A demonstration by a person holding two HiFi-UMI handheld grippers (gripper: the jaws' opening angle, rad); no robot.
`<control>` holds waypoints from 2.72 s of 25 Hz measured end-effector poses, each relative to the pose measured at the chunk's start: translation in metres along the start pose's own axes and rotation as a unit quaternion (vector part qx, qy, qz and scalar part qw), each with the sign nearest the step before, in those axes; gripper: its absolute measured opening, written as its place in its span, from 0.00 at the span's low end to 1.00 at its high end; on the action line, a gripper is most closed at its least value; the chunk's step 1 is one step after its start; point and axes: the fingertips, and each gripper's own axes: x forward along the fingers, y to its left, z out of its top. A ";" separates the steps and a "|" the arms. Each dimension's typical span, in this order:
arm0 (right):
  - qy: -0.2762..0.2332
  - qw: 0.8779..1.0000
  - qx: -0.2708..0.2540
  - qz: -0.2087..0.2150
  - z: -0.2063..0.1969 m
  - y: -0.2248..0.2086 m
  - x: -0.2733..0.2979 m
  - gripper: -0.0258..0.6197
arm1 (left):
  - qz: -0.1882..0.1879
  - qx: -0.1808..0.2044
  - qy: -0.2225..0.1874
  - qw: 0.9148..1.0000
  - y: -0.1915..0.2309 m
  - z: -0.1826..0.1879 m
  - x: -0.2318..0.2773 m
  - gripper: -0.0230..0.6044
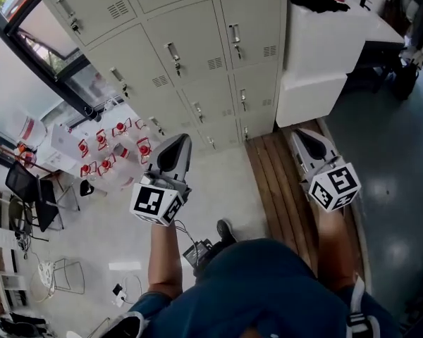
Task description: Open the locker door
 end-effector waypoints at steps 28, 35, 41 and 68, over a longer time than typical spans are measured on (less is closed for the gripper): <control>-0.006 0.997 0.000 -0.071 0.024 -0.028 0.236 0.10 | -0.021 -0.036 -0.025 0.999 0.231 -0.048 0.051 0.06; -0.003 0.999 -0.004 -0.044 0.026 -0.071 0.308 0.10 | 0.030 -0.035 -0.006 0.999 0.255 -0.049 0.059 0.06; 0.010 1.000 -0.010 -0.028 0.019 -0.108 0.367 0.10 | 0.066 -0.042 0.014 0.997 0.271 -0.062 0.073 0.06; 0.082 0.996 -0.031 0.005 -0.057 -0.243 0.545 0.22 | 0.142 -0.048 0.105 0.983 0.283 -0.126 0.122 0.06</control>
